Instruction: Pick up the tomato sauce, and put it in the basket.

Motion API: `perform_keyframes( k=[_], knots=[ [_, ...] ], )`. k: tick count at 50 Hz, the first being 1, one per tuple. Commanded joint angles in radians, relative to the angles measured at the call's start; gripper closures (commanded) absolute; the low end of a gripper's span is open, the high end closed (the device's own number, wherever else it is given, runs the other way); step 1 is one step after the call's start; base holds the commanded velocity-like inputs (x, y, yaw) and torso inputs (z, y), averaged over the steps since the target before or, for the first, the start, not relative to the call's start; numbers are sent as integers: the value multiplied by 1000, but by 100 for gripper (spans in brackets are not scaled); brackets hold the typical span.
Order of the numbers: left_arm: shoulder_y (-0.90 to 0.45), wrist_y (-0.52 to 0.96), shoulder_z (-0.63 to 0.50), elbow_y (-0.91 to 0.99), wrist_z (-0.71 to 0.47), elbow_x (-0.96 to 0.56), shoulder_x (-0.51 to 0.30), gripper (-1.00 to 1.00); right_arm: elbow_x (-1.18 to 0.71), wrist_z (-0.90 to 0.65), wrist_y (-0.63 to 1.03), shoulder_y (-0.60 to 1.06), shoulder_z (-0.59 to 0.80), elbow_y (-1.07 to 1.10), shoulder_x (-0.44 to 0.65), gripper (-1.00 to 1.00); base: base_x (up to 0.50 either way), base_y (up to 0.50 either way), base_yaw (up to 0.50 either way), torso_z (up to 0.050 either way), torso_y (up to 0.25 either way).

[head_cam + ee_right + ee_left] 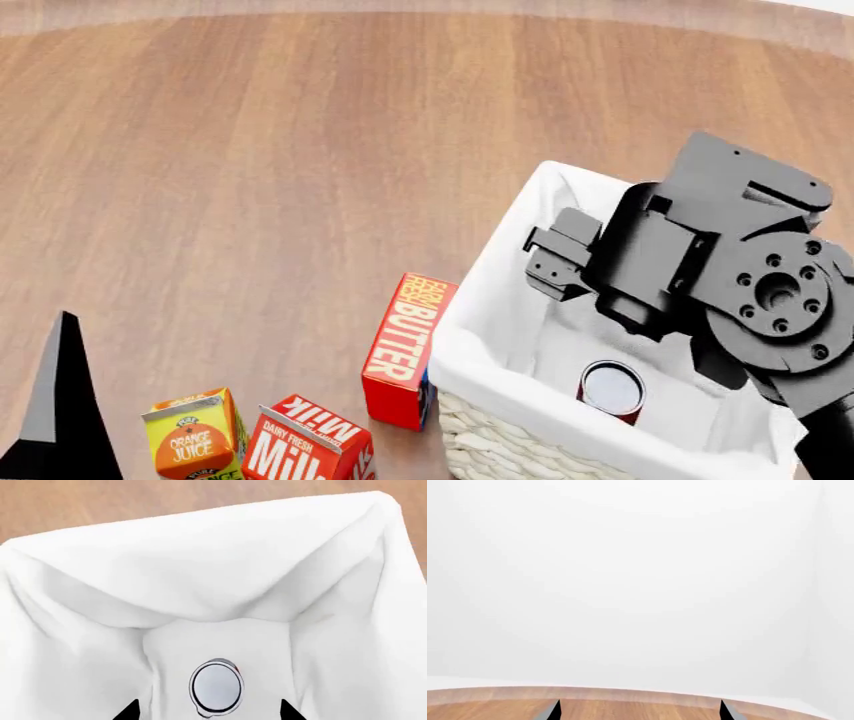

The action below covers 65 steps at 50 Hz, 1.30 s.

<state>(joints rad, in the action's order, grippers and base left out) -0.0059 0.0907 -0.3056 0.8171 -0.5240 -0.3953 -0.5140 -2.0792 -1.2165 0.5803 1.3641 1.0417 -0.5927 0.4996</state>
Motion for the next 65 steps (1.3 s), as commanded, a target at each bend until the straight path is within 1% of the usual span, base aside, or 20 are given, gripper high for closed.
perform_keyframes(
  k=[1, 5, 12, 15, 16, 17, 21, 25, 30, 31, 33, 38, 41, 43, 48, 52, 54, 56, 58, 65],
  knots=[
    [1, 8, 2, 23, -9, -7, -7, -100, -47, -110, 18, 18, -30, 176, 75, -100, 0, 0, 0, 0, 0],
    [-1, 12, 2, 28, -12, -9, -9, -100, -52, -124, 14, 19, -36, 208, 90, -100, 0, 0, 0, 0, 0],
    [-4, 14, 7, 31, -15, -15, -13, -100, -51, -153, -30, -17, -79, 401, 174, -100, 0, 0, 0, 0, 0],
    [-6, 17, 4, 32, -16, -15, -12, -100, 35, -128, -51, -19, -85, 492, 210, -100, 0, 0, 0, 0, 0],
    [-5, 18, 2, 32, -17, -13, -12, -100, 80, -127, -96, -35, -101, 549, 229, -100, 0, 0, 0, 0, 0],
    [-5, 17, 1, 32, -16, -13, -12, -100, 101, -129, -82, -31, -94, 584, 244, -100, 0, 0, 0, 0, 0],
    [-6, 17, 2, 32, -17, -14, -14, -100, 168, -170, -117, -58, -98, 705, 287, -100, 0, 0, 0, 0, 0],
    [-6, 19, 6, 36, -20, -18, -17, -100, 177, -185, -172, -116, -117, 801, 323, -100, 0, 0, 0, 0, 0],
    [-6, 20, 3, 40, -22, -15, -17, -100, 285, -198, -212, -147, -122, 928, 359, -100, 0, 0, 0, 0, 0],
    [-6, 20, 1, 41, -22, -14, -17, -100, 382, -207, -203, -141, -108, 982, 367, -100, 0, 0, 0, 0, 0],
    [-3, 17, -3, 39, -21, -10, -16, -100, 417, -219, -203, -150, -99, 1014, 370, -100, 0, 0, 0, 0, 0],
    [-2, 17, -3, 42, -23, -9, -18, -100, 567, -269, -294, -243, -97, 1111, 378, -100, 0, 0, 0, 0, 0],
    [-1, 14, -1, 39, -23, -10, -19, -100, 629, -292, -302, -270, -85, 1136, 383, -100, 0, 0, 0, 0, 0],
    [0, 9, -4, 34, -21, -7, -17, -100, 741, -279, -355, -314, -85, 1182, 390, -100, 0, 0, 0, 0, 0],
    [0, 8, -11, 32, -20, -1, -16, -100, 874, -297, -393, -379, -68, 1220, 397, -100, 0, 0, 0, 0, 0],
    [0, 9, -13, 33, -21, -1, -17, -100, 967, -325, -390, -434, -40, 1223, 397, -100, 0, 0, 0, 0, 0],
    [-2, 11, -12, 35, -23, -3, -18, -100, 1011, -344, -350, -445, -23, 1224, 393, -100, 0, 0, 0, 0, 0],
    [-1, 9, -12, 34, -22, -2, -18, -100, 1109, -352, -294, -517, -51, 1233, 375, -100, 0, 0, 0, 0, 0],
    [0, 9, -13, 34, -22, -1, -19, -100, 1179, -348, -303, -581, -42, 1209, 355, -100, 0, 0, 0, 0, 0],
    [-1, 14, -12, 41, -27, -5, -23, -100, 1333, -337, -346, -712, -17, 1136, 312, -100, 0, 0, 0, 0, 0]
  ],
)
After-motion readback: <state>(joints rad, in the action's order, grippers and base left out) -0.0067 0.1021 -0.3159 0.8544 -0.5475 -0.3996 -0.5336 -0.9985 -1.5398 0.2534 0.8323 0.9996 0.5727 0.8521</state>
